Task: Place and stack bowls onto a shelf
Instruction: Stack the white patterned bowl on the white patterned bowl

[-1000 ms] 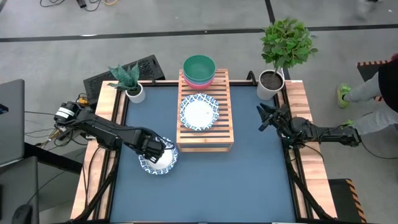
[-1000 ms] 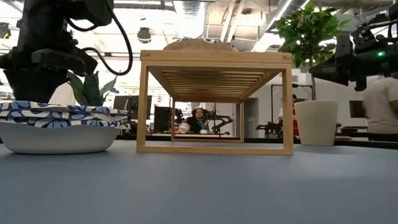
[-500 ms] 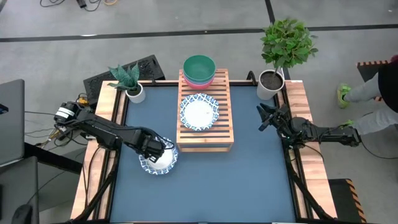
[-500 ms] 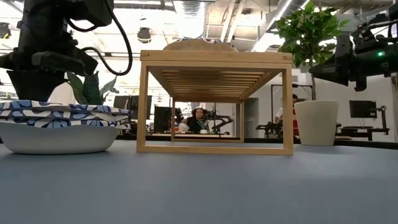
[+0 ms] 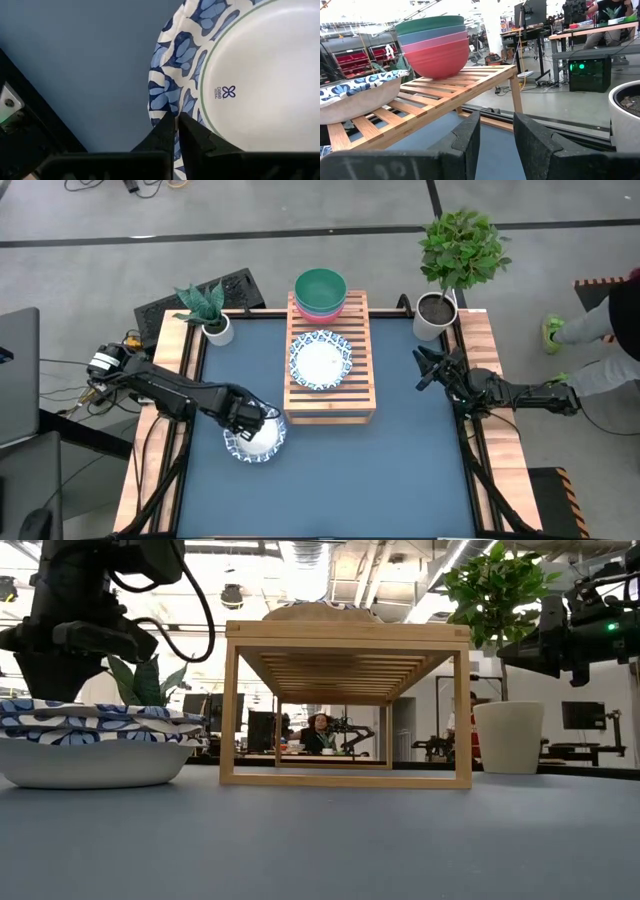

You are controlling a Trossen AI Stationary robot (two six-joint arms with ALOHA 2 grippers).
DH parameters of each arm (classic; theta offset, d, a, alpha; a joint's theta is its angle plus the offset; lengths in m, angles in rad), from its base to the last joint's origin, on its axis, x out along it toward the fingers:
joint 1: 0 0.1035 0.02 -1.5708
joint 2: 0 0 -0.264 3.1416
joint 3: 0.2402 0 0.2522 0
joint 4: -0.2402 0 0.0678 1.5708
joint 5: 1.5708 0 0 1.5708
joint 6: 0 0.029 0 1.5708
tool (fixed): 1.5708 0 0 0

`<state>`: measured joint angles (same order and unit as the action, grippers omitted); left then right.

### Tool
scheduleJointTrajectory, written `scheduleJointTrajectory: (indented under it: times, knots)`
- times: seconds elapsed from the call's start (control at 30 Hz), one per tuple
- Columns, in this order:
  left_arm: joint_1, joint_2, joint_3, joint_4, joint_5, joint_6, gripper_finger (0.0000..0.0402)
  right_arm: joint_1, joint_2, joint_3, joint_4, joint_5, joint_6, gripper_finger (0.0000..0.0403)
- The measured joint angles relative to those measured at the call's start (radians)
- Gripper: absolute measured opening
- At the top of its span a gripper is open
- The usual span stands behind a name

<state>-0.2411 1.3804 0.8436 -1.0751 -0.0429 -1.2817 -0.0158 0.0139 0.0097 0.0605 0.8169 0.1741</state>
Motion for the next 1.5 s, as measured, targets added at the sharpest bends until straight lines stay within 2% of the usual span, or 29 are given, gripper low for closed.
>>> scheduleJointTrajectory:
  times: [0.27, 0.8, 1.0, 1.13, 1.3, 1.5]
  knots:
    - [0.037, -0.001, 0.073, -0.04, 0.06, 0.089, 0.0, 0.0, 0.0, 0.0, -0.002, 0.0, -0.003, 0.0143]
    - [0.129, 0.0, 0.29, -0.237, 0.065, 0.298, 0.0, 0.0, 0.0, 0.0, -0.005, 0.0, -0.018, 0.0143]
    - [0.157, -0.001, 0.415, -0.409, 0.076, 0.399, 0.0, 0.0, 0.0, 0.0, -0.005, 0.0, -0.018, 0.0143]
    - [0.187, 0.0, 0.52, -0.498, 0.041, 0.462, 0.0, 0.0, 0.0, 0.0, -0.005, 0.0, -0.018, 0.0143]
    - [0.242, -0.017, 0.673, -0.498, 0.022, 0.536, 0.0, 0.0, 0.0, 0.0, -0.005, 0.0, -0.017, 0.0143]
    - [0.31, -0.034, 0.853, -0.495, -0.056, 0.569, 0.0, 0.0, 0.0, 0.0, -0.005, 0.0, -0.017, 0.0143]
